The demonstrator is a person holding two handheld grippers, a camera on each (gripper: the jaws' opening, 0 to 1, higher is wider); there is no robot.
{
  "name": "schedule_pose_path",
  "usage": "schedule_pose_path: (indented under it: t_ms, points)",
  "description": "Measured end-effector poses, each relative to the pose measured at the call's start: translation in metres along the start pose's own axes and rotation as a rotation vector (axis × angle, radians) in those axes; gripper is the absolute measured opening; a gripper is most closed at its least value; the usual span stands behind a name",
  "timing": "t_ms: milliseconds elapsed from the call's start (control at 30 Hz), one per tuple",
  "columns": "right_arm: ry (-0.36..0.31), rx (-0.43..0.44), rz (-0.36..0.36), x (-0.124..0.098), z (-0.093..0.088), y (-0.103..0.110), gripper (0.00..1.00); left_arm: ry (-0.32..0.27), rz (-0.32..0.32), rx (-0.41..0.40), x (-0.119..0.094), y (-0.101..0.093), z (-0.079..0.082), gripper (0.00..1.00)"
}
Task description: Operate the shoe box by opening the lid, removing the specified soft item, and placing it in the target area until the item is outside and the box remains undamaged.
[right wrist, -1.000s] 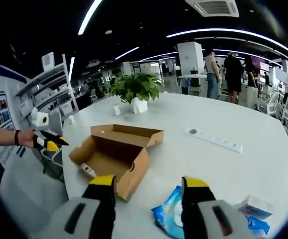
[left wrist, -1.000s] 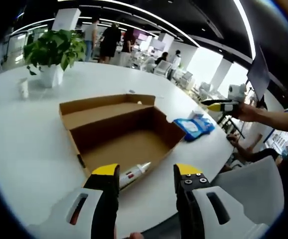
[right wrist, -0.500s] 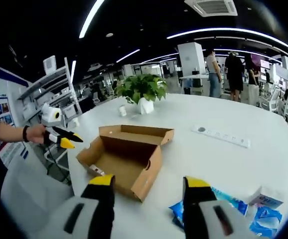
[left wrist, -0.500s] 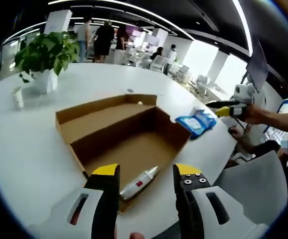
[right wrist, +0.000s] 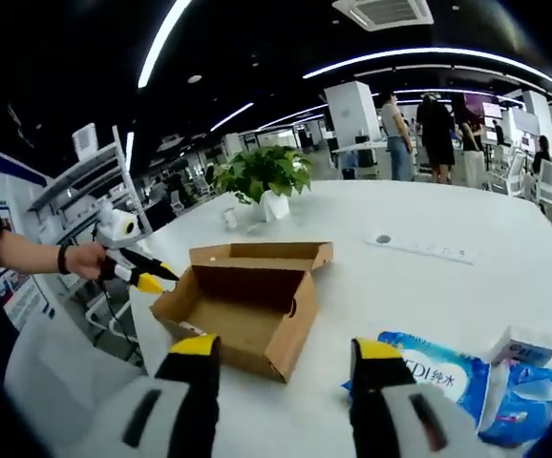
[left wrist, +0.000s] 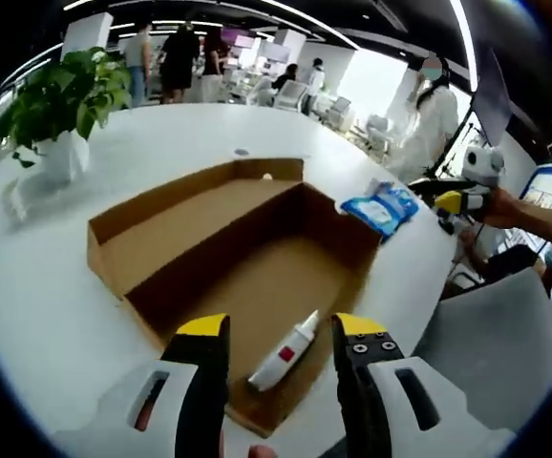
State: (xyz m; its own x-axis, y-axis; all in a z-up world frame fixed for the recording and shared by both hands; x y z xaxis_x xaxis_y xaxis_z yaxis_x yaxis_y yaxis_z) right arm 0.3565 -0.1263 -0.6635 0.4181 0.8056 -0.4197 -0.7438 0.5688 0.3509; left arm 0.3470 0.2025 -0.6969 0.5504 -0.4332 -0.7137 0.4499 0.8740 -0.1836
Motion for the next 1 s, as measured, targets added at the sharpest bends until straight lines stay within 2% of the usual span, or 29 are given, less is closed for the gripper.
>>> schedule_pose_path:
  t_ms: [300,433,600,700,833,1000]
  points:
    - [0.002,0.011,-0.013,-0.006,-0.009,0.004,0.53,0.095,-0.023,0.143,0.021,0.004,-0.001,0.44]
    - [0.012,0.006,-0.016,-0.008,-0.011,0.005,0.53,0.149,-0.026,0.258,0.030,0.003,-0.006,0.44]
    - [0.012,0.010,-0.018,-0.010,-0.013,0.003,0.53,0.188,-0.058,0.317,0.039,-0.001,-0.010,0.44]
    - [0.021,0.009,-0.017,-0.011,-0.016,0.003,0.53,0.242,-0.078,0.389,0.046,-0.003,-0.017,0.44]
    - [0.022,0.017,-0.020,-0.013,-0.021,0.005,0.53,0.264,-0.120,0.381,0.053,-0.009,-0.020,0.45]
    - [0.019,0.038,-0.024,-0.013,-0.030,0.009,0.53,0.309,-0.144,0.438,0.064,-0.010,-0.025,0.47]
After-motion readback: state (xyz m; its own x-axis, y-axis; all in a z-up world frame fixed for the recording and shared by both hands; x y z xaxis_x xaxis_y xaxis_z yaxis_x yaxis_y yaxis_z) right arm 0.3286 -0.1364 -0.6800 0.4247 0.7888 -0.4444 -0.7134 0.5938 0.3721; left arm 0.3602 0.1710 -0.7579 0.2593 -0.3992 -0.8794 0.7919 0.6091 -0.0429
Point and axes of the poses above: the point that each gripper's makers call its tool centre point, and the gripper's own axes: x roughly forward along the fingers, y roughly to its left, z roughly out of its top, the point moved 5 cm from there along -x, roughly backward along the fingers, and after that the axes turned 10 degrees about z, right-handed, at the moved point
